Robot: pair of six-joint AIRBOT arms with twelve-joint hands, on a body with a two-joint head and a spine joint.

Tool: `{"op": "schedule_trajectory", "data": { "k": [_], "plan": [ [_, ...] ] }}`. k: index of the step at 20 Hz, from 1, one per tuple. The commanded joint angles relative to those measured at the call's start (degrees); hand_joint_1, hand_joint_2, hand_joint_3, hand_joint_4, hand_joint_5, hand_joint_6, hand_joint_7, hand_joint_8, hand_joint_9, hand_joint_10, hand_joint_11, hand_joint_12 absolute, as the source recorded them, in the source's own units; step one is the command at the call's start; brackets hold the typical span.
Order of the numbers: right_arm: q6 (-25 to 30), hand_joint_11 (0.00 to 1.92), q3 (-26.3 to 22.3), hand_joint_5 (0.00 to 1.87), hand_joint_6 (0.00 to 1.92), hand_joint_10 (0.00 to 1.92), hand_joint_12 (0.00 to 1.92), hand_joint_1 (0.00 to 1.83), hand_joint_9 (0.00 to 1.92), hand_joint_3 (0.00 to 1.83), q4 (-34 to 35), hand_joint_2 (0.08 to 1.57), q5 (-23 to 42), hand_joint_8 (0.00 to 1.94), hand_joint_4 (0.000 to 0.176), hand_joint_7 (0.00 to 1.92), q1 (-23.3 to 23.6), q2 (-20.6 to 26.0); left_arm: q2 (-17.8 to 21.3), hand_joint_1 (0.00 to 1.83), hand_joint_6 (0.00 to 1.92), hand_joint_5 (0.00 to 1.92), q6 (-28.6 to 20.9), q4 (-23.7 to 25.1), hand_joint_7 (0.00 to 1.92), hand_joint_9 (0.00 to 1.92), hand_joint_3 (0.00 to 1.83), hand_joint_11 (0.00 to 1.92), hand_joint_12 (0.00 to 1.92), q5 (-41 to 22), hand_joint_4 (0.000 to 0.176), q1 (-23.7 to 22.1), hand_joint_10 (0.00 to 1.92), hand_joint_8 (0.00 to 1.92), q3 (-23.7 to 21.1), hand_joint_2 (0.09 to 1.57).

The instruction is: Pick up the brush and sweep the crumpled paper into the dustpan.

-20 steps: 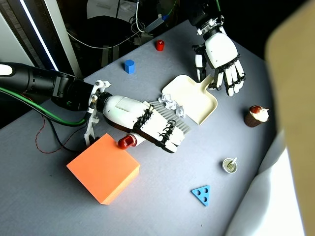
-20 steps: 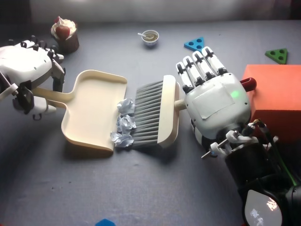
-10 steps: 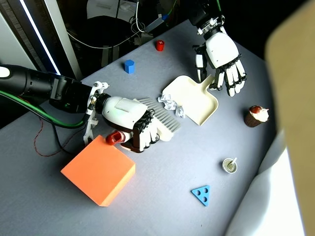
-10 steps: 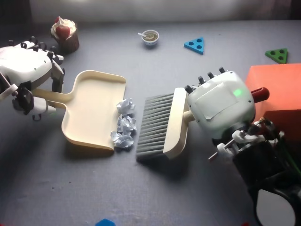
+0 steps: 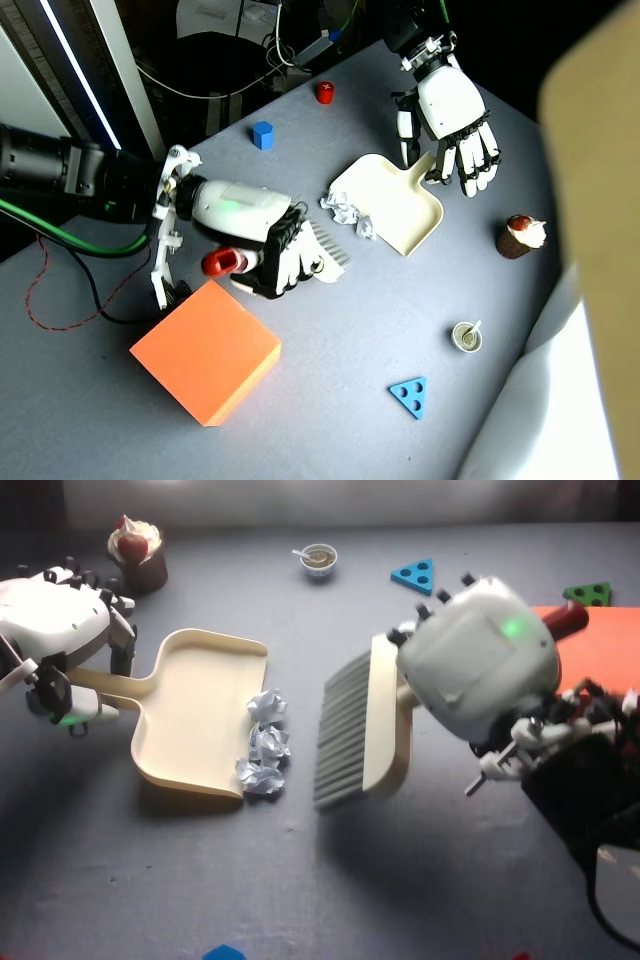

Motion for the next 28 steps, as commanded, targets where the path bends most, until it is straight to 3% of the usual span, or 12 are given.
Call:
{"op": "schedule_trajectory", "data": {
  "k": [1,5,7,10,15,17,18,19,21,23,24,28],
  "plan": [
    [-1.7,1.53,-0.7,0.96,1.92,1.92,1.92,1.35,1.40,0.00,-4.5,1.20,-3.7,1.94,0.000,1.13,0.9,1.1,0.2,1.06,1.11,0.90,0.1,1.0,0.30,0.23,0.00,0.00,0.65,-6.2,0.000,-0.8,0.00,0.00,0.0,1.16],
    [-16.1,1.49,-4.1,0.93,1.92,1.92,1.92,1.35,1.35,0.00,-1.5,1.20,5.7,1.94,0.001,1.10,6.4,3.3,0.3,1.06,1.09,0.91,0.1,1.0,0.29,0.23,0.00,0.00,0.65,-5.7,0.001,-0.8,0.00,0.00,-0.1,1.15],
    [-29.4,1.48,-5.9,0.91,1.92,1.92,1.92,1.35,1.32,0.00,4.6,1.19,9.5,1.94,0.010,1.09,9.6,2.8,0.4,1.05,1.11,0.90,0.1,0.9,0.29,0.23,0.00,0.00,0.62,-5.6,0.009,-0.7,0.00,0.00,-0.1,1.16],
    [-40.5,1.47,-6.6,0.89,1.92,1.92,1.92,1.35,1.31,0.00,8.9,1.19,10.1,1.94,0.005,1.07,11.8,1.1,0.3,1.06,1.09,0.91,0.1,0.8,0.32,0.26,0.00,0.00,0.67,-5.5,0.000,-0.6,0.01,0.01,-0.2,1.15],
    [-55.5,1.48,-5.9,0.90,1.92,1.92,1.92,1.36,1.31,0.00,25.5,1.19,10.2,1.94,0.000,1.08,16.6,-2.3,0.3,1.07,1.07,0.93,0.1,0.7,0.32,0.25,0.00,0.00,0.69,-5.4,0.000,-0.2,0.00,0.00,-0.4,1.15],
    [-59.2,1.48,-6.0,0.90,1.92,1.92,1.92,1.36,1.31,0.00,30.8,1.19,10.2,1.94,0.000,1.09,17.2,-2.9,0.2,1.06,1.09,0.91,0.1,0.7,0.32,0.25,0.00,0.00,0.70,-5.3,0.000,-0.2,0.00,0.00,-0.4,1.15],
    [-60.7,1.47,-6.2,0.88,1.92,1.92,1.92,1.36,1.30,0.00,33.8,1.19,10.6,1.94,0.000,1.08,17.3,-3.1,0.2,1.04,1.11,0.90,0.1,0.6,0.30,0.23,0.00,0.00,0.65,-5.4,0.027,-0.1,0.00,0.01,-0.5,1.16],
    [-62.1,1.46,-6.3,0.89,1.92,1.92,1.92,1.36,1.30,0.00,35.5,1.19,11.7,1.94,0.000,1.08,17.3,-3.1,0.3,1.04,1.11,0.90,0.1,0.6,0.30,0.23,0.00,0.00,0.63,-5.4,0.027,0.0,0.00,0.01,-0.5,1.16],
    [-62.1,1.47,-6.1,0.90,1.92,1.92,1.92,1.37,1.30,0.00,35.5,1.19,12.2,1.94,0.000,1.07,17.1,-3.5,0.2,1.06,1.07,0.93,0.1,0.5,0.32,0.25,0.00,0.00,0.66,-5.6,0.008,0.0,0.00,0.01,-0.4,1.15],
    [-61.9,1.46,-5.1,0.90,1.92,1.92,1.92,1.37,1.29,0.00,35.5,1.19,12.4,1.94,0.000,1.07,16.9,-4.7,0.1,1.05,1.08,0.91,0.1,0.5,0.31,0.23,0.00,0.00,0.66,-5.7,0.015,0.0,0.00,0.00,-0.4,1.15],
    [-61.8,1.47,-4.7,0.90,1.92,1.92,1.92,1.37,1.29,0.00,35.5,1.19,12.7,1.94,0.000,1.06,16.8,-5.2,0.0,1.07,1.06,0.93,0.1,0.5,0.32,0.24,0.00,0.00,0.68,-5.8,0.000,0.0,0.00,0.00,-0.4,1.14],
    [-60.2,1.47,-2.2,0.91,1.92,1.92,1.92,1.37,1.30,0.00,34.3,1.19,13.1,1.94,0.000,1.07,16.2,-8.2,0.0,1.09,1.06,0.93,0.2,0.4,0.32,0.25,0.00,0.00,0.67,-6.0,0.000,-0.1,0.00,0.00,-0.3,1.14]
  ]
}}
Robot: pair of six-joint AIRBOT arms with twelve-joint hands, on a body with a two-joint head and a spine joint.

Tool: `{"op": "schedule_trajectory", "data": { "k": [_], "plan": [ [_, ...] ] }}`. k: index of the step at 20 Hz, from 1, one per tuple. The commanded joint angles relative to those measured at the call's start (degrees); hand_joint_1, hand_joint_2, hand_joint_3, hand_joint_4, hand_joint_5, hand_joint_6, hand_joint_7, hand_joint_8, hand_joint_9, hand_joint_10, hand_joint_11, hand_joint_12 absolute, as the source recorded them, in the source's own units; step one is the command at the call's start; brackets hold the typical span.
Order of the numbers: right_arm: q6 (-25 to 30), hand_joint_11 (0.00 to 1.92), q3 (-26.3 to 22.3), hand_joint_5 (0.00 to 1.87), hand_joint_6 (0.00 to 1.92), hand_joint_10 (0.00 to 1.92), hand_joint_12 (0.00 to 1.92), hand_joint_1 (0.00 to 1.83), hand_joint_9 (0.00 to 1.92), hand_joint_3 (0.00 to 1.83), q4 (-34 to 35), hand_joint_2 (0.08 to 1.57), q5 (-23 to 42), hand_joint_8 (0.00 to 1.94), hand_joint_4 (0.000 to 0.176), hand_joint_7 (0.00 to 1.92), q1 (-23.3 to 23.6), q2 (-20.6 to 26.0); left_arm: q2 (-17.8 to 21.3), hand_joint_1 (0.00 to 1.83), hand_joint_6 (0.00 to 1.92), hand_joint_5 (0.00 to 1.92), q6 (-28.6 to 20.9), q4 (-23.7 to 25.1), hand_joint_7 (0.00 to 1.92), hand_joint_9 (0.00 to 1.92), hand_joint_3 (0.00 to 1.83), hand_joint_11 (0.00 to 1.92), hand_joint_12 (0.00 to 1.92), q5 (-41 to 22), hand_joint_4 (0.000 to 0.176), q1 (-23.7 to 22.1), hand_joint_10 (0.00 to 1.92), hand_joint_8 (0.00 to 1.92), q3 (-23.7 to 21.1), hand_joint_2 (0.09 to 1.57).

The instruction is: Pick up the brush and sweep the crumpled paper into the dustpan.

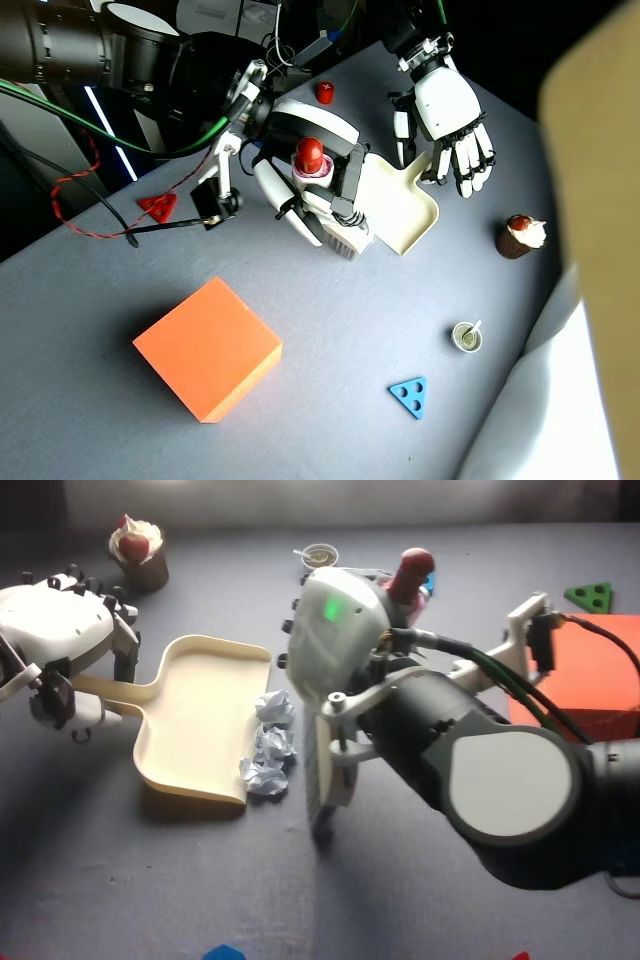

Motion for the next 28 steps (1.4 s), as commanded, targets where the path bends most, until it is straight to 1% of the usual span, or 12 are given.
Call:
{"op": "schedule_trajectory", "data": {
  "k": [1,4,5,6,11,12,15,17,21,26,27,28],
  "plan": [
    [-0.4,1.47,0.6,0.90,1.92,1.92,1.92,1.37,1.31,0.00,-4.7,1.19,-2.5,1.94,0.000,1.07,0.1,-0.3,0.0,1.08,1.08,0.92,0.2,1.0,0.31,0.25,0.00,0.00,0.68,-6.4,0.000,-0.3,0.00,0.00,0.1,1.15],
    [3.0,1.46,3.8,0.89,1.92,1.92,1.92,1.36,1.29,0.00,-9.3,1.20,-2.3,1.94,0.000,1.04,-1.1,-2.9,0.0,1.06,1.08,0.91,0.2,1.0,0.32,0.25,0.00,0.00,0.70,-6.4,0.000,-0.3,0.00,0.00,0.3,1.15],
    [4.6,1.46,4.7,0.87,1.92,1.92,1.92,1.37,1.29,0.00,-10.8,1.19,-2.2,1.94,0.000,1.04,-1.3,-3.4,0.0,1.04,1.10,0.90,0.2,1.0,0.31,0.25,0.00,0.00,0.69,-6.4,0.030,-0.3,0.00,0.00,0.3,1.16],
    [6.4,1.48,5.5,0.88,1.92,1.92,1.92,1.36,1.30,0.00,-12.2,1.19,-1.9,1.94,0.000,1.05,-1.4,-3.9,0.0,1.07,1.08,0.92,0.2,0.9,0.32,0.24,0.00,0.00,0.67,-6.4,0.000,-0.3,0.00,0.00,0.3,1.15],
    [16.5,1.45,7.8,0.89,1.92,1.92,1.92,1.36,1.27,0.00,-22.6,1.20,-3.3,1.94,0.000,1.03,-1.9,-4.9,-0.2,1.08,1.02,0.95,0.2,0.8,0.33,0.26,0.00,0.00,0.70,-6.5,0.000,-0.3,0.00,0.00,0.3,1.13],
    [20.4,1.47,8.1,0.91,1.92,1.92,1.92,1.37,1.30,0.00,-24.6,1.19,-4.0,1.94,0.000,1.05,-1.9,-5.0,-0.2,1.05,1.07,0.92,0.2,0.8,0.31,0.24,0.00,0.00,0.64,-6.5,0.020,-0.3,0.00,0.01,0.3,1.15],
    [29.2,1.48,8.6,0.91,1.92,1.92,1.92,1.37,1.31,0.00,-29.1,1.19,-5.0,1.94,0.000,1.07,-2.6,-5.2,-0.2,1.08,1.03,0.95,0.2,0.8,0.32,0.24,0.00,0.00,0.65,-6.6,0.000,-0.3,0.00,0.00,0.4,1.13],
    [32.3,1.48,9.1,0.92,1.92,1.92,1.92,1.38,1.31,0.00,-29.3,1.19,-6.5,1.94,0.000,1.06,-3.1,-5.6,-0.2,1.04,1.11,0.90,0.2,0.8,0.31,0.23,0.00,0.00,0.63,-6.6,0.034,-0.3,0.01,0.00,0.4,1.16],
    [32.8,1.47,9.4,0.91,1.92,1.92,1.92,1.38,1.30,0.00,-29.4,1.19,-8.8,1.94,0.000,1.05,-4.0,-5.2,-0.1,1.06,1.10,0.91,0.2,0.8,0.31,0.25,0.00,0.00,0.66,-6.6,0.005,-0.3,0.01,0.00,0.3,1.16],
    [32.5,1.48,8.5,0.90,1.92,1.92,1.92,1.36,1.30,0.01,-30.1,1.21,-9.3,1.94,0.000,1.06,-3.9,-2.7,0.1,1.06,1.08,0.92,0.2,0.6,0.31,0.24,0.00,0.00,0.67,-6.7,0.006,-0.3,0.00,0.00,0.2,1.15],
    [30.4,1.48,8.2,0.90,1.92,1.92,1.92,1.38,1.29,0.00,-30.1,1.20,-7.3,1.94,0.000,1.04,-3.9,-1.9,0.2,1.04,1.10,0.91,0.2,0.6,0.30,0.23,0.00,0.00,0.62,-6.7,0.033,-0.3,0.00,0.00,0.2,1.15],
    [30.0,1.47,8.1,0.89,1.92,1.92,1.92,1.37,1.29,0.00,-30.3,1.20,-6.4,1.94,0.000,1.04,-3.8,-1.5,0.3,1.04,1.10,0.90,0.2,0.6,0.30,0.23,0.00,0.00,0.63,-6.7,0.030,-0.3,0.00,0.00,0.1,1.16]
  ]
}}
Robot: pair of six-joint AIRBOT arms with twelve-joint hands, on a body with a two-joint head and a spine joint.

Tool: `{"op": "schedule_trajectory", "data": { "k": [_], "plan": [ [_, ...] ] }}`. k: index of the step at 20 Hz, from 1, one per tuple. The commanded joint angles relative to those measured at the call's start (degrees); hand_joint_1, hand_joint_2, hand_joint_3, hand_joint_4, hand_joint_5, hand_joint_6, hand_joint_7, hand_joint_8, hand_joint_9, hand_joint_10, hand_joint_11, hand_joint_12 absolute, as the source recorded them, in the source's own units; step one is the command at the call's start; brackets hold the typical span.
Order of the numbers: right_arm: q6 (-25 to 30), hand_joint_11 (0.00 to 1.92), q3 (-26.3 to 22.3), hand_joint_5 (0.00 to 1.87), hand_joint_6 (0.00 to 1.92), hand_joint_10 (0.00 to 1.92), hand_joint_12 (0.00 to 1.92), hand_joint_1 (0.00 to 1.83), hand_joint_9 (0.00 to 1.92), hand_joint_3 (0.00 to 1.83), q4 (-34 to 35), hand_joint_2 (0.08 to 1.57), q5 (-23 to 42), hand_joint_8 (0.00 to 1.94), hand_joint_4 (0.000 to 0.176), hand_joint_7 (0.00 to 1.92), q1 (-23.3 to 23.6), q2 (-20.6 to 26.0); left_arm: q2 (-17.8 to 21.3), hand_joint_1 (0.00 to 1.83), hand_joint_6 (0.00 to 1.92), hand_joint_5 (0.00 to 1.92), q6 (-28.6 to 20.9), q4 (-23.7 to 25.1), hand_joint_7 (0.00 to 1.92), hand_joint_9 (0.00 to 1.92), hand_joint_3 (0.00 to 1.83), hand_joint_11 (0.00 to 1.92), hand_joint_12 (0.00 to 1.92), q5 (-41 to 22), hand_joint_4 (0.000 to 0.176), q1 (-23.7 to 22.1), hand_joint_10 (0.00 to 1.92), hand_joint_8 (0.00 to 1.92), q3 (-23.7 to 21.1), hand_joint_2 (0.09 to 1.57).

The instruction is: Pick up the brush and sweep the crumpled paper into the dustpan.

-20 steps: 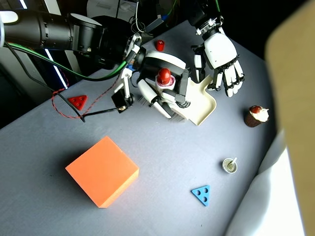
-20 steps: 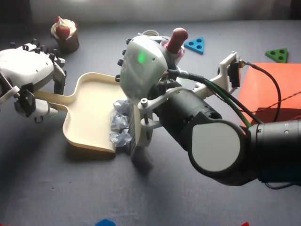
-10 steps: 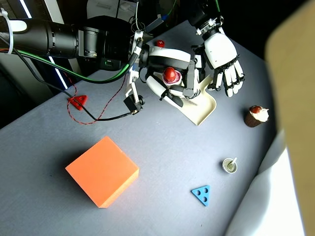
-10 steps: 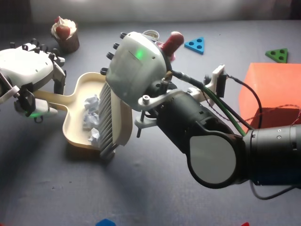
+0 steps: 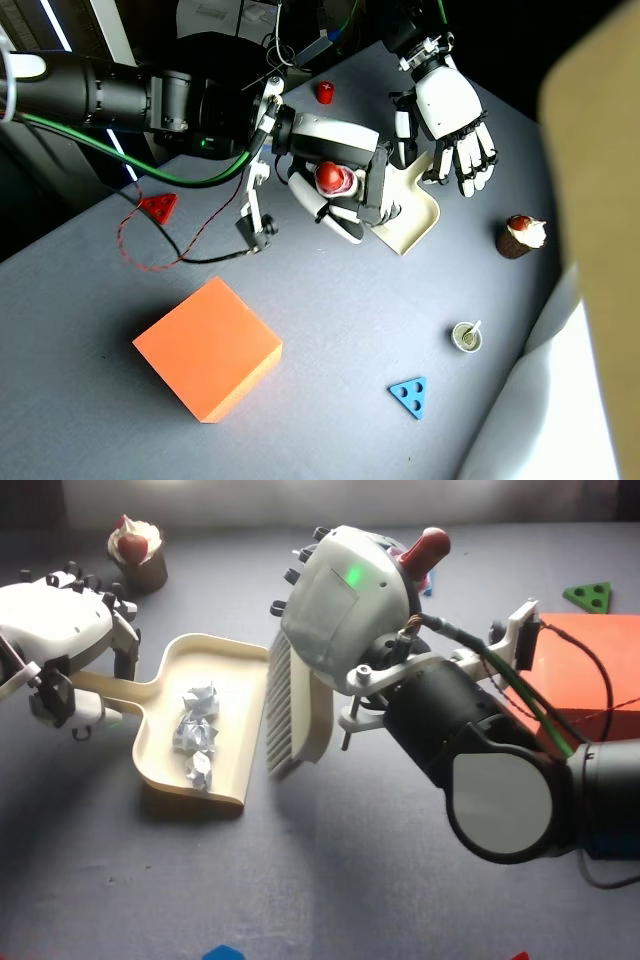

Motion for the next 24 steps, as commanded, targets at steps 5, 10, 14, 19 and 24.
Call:
{"op": "schedule_trajectory", "data": {
  "k": [5,10,14,19,24],
  "plan": [
    [-2.1,1.47,0.4,0.90,1.92,1.92,1.92,1.37,1.30,0.00,-5.2,1.20,-0.8,1.94,0.000,1.04,0.7,-0.3,0.5,1.06,1.09,0.91,0.2,0.6,0.30,0.24,0.00,0.00,0.66,-6.2,0.007,-0.3,0.00,0.00,-0.5,1.15],
    [1.4,1.48,1.6,0.90,1.92,1.92,1.92,1.37,1.31,0.00,-6.3,1.21,-2.5,1.94,0.000,1.06,0.7,-2.9,0.4,1.06,1.08,0.92,0.3,0.5,0.32,0.24,0.00,0.00,0.65,-6.3,0.000,-0.3,0.00,0.00,-0.6,1.15],
    [5.2,1.47,3.1,0.92,1.92,1.92,1.92,1.37,1.30,0.00,-6.5,1.19,-4.3,1.94,0.000,1.06,0.7,-4.6,0.4,1.05,1.10,0.91,0.4,0.5,0.31,0.22,0.00,0.00,0.62,-6.3,0.008,-0.3,0.00,0.00,-0.5,1.16],
    [8.8,1.49,5.5,0.88,1.92,1.92,1.92,1.39,1.32,0.00,-6.5,1.20,-6.3,1.94,0.000,1.07,0.7,-6.2,0.3,1.05,1.07,0.92,0.4,0.3,0.31,0.24,0.00,0.00,0.64,-6.5,0.019,-0.3,0.01,0.00,-0.3,1.15],
    [12.7,1.49,5.4,0.88,1.92,1.92,1.92,1.39,1.33,0.00,-9.0,1.19,-9.0,1.94,0.000,1.10,0.7,-6.7,0.2,1.05,1.08,0.92,0.4,0.3,0.32,0.24,0.00,0.00,0.68,-6.8,0.016,-0.3,0.00,0.00,-0.1,1.15]
  ]
}}
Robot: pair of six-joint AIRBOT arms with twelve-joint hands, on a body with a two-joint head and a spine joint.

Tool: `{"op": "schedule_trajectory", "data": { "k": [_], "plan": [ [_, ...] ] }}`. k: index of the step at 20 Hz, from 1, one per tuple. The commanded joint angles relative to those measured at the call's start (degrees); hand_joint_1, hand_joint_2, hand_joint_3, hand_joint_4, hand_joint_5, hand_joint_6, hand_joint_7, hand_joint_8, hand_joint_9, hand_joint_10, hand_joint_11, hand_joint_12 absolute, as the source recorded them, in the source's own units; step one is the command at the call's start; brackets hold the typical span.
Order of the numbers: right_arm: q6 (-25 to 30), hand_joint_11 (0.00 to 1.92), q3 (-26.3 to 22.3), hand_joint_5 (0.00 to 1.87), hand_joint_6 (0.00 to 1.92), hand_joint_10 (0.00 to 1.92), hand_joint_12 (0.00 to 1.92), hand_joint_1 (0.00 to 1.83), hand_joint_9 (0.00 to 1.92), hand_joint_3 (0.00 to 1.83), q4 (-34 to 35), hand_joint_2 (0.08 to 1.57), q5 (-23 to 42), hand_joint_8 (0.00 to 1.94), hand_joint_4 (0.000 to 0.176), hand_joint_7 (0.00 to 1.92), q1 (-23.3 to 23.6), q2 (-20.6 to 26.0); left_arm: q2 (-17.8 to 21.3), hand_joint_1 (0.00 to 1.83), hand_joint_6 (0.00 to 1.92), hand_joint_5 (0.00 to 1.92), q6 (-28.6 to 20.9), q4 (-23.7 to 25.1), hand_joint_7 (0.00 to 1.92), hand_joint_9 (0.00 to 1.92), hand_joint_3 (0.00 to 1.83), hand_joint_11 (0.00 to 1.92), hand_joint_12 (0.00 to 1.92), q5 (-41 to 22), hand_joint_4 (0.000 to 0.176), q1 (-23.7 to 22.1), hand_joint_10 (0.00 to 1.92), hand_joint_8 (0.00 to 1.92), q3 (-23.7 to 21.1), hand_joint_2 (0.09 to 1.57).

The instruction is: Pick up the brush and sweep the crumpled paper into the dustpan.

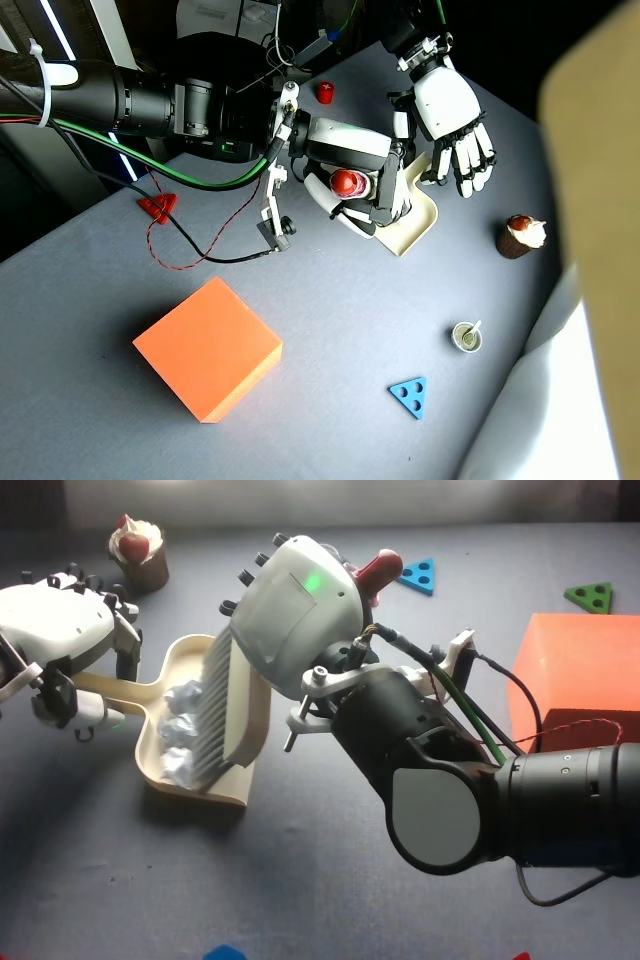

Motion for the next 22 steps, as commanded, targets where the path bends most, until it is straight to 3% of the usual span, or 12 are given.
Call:
{"op": "schedule_trajectory", "data": {
  "k": [1,2,5,8,9,11,12,14,16,18,19,22],
  "plan": [
    [-0.3,1.48,-0.4,0.90,1.92,1.92,1.92,1.37,1.31,0.00,-5.7,1.19,-5.9,1.94,0.000,1.07,0.7,0.4,0.2,1.06,1.08,0.92,0.3,0.9,0.32,0.24,0.00,0.00,0.64,-6.4,0.007,-0.3,0.00,0.00,0.3,1.15],
    [-0.3,1.48,-0.6,0.89,1.92,1.92,1.92,1.36,1.31,0.00,-5.8,1.19,-6.1,1.94,0.000,1.07,0.7,0.3,0.2,1.04,1.11,0.90,0.3,0.9,0.31,0.24,0.00,0.00,0.62,-6.5,0.041,-0.3,0.00,0.00,0.4,1.16],
    [0.0,1.46,-1.1,0.86,1.92,1.92,1.92,1.36,1.31,0.00,-5.8,1.19,-7.8,1.94,0.000,1.08,0.7,0.2,0.4,1.06,1.09,0.91,0.3,0.9,0.30,0.22,0.00,0.00,0.60,-6.5,0.000,-0.3,0.00,0.00,0.3,1.15],
    [-0.1,1.47,-2.4,0.87,1.92,1.92,1.92,1.36,1.31,0.00,-6.4,1.19,-8.3,1.94,0.000,1.08,0.7,1.4,0.4,1.06,1.10,0.91,0.3,0.9,0.30,0.22,0.00,0.00,0.60,-6.5,0.000,-0.3,0.00,0.00,0.2,1.16],
    [-0.1,1.48,-3.0,0.86,1.92,1.92,1.92,1.36,1.31,0.00,-6.8,1.19,-8.3,1.94,0.000,1.09,0.7,2.2,0.4,1.04,1.09,0.91,0.3,0.9,0.31,0.24,0.00,0.00,0.62,-6.5,0.033,-0.3,0.01,0.00,0.2,1.15],
    [-0.1,1.48,-4.4,0.86,1.92,1.92,1.92,1.36,1.31,0.00,-7.9,1.18,-7.9,1.94,0.000,1.10,0.7,3.7,0.4,1.07,1.06,0.93,0.3,0.9,0.31,0.24,0.00,0.00,0.63,-6.5,0.000,-0.3,0.00,0.00,0.2,1.15],
    [-0.1,1.49,-5.0,0.87,1.92,1.92,1.92,1.37,1.32,0.00,-9.1,1.18,-7.9,1.94,0.000,1.11,0.7,4.4,0.4,1.09,1.03,0.95,0.3,0.9,0.31,0.24,0.00,0.00,0.65,-6.5,0.000,-0.3,0.00,0.00,0.2,1.14],
    [-0.2,1.50,-6.0,0.85,1.92,1.92,1.92,1.35,1.33,0.00,-9.8,1.19,-7.9,1.94,0.000,1.11,0.7,5.5,0.6,1.03,1.10,0.91,0.3,0.9,0.31,0.23,0.00,0.00,0.63,-6.5,0.056,-0.3,0.01,0.01,0.0,1.15],
    [-0.5,1.49,-7.1,0.88,1.92,1.92,1.92,1.36,1.33,0.00,-9.8,1.17,-8.3,1.94,0.000,1.12,1.1,6.8,0.7,1.06,1.09,0.91,0.4,0.9,0.30,0.23,0.00,0.00,0.61,-6.6,0.008,-0.3,0.00,0.00,-0.2,1.15],
    [-2.8,1.50,-9.2,0.88,1.92,1.92,1.92,1.35,1.34,0.00,-9.4,1.17,-8.3,1.94,0.000,1.14,1.2,8.8,0.7,1.05,1.07,0.93,0.4,0.9,0.32,0.24,0.00,0.00,0.64,-6.6,0.020,-0.3,0.00,0.00,-0.3,1.15],
    [-3.7,1.50,-10.9,0.88,1.92,1.92,1.92,1.35,1.35,0.00,-8.8,1.18,-8.3,1.94,0.000,1.14,1.1,10.0,0.7,1.06,1.06,0.93,0.5,0.8,0.32,0.23,0.00,0.00,0.63,-6.7,0.000,-0.4,0.00,0.00,-0.3,1.15],
    [-4.8,1.49,-14.9,0.87,1.92,1.92,1.92,1.35,1.33,0.00,-8.4,1.18,-8.3,1.94,0.000,1.13,1.1,13.1,0.7,1.06,1.08,0.92,0.5,0.7,0.32,0.24,0.00,0.00,0.62,-6.7,0.000,-0.4,0.00,0.00,-0.3,1.15]
  ]
}}
